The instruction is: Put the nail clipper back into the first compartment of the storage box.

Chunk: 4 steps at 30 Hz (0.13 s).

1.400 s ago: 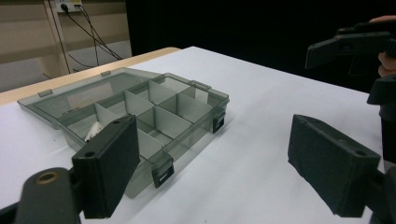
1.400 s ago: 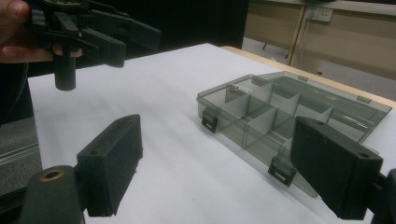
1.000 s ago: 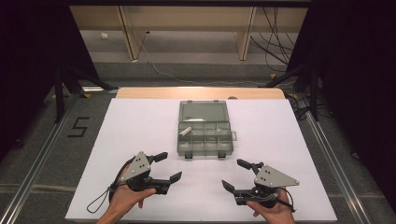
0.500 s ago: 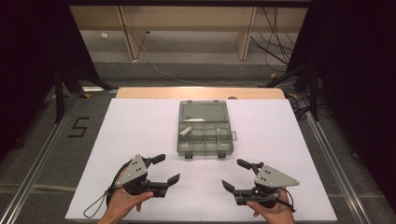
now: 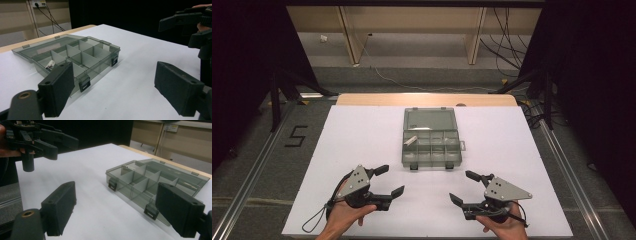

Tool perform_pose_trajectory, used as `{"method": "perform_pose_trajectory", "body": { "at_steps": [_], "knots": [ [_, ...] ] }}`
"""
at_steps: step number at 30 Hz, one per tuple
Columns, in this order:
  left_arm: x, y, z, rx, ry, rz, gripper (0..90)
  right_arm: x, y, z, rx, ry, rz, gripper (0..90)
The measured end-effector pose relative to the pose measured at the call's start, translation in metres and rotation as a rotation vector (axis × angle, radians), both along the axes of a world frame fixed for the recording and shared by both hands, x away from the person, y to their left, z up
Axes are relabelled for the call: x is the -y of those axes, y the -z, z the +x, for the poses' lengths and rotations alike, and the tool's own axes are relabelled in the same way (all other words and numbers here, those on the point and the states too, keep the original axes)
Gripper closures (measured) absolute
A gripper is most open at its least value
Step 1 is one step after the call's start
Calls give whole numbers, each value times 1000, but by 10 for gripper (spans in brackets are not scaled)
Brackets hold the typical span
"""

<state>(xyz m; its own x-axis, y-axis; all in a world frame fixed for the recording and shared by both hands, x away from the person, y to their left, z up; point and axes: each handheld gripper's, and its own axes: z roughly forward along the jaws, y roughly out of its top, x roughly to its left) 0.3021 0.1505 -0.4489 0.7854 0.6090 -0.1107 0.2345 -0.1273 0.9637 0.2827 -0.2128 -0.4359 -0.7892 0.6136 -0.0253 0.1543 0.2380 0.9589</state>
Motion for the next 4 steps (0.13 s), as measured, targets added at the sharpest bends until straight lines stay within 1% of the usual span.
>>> {"method": "perform_pose_trajectory", "body": {
  "at_steps": [4],
  "knots": [
    [-1,0,2,7,1,2,163,0,0,0,-3,-1,-4,180]
  ]
}}
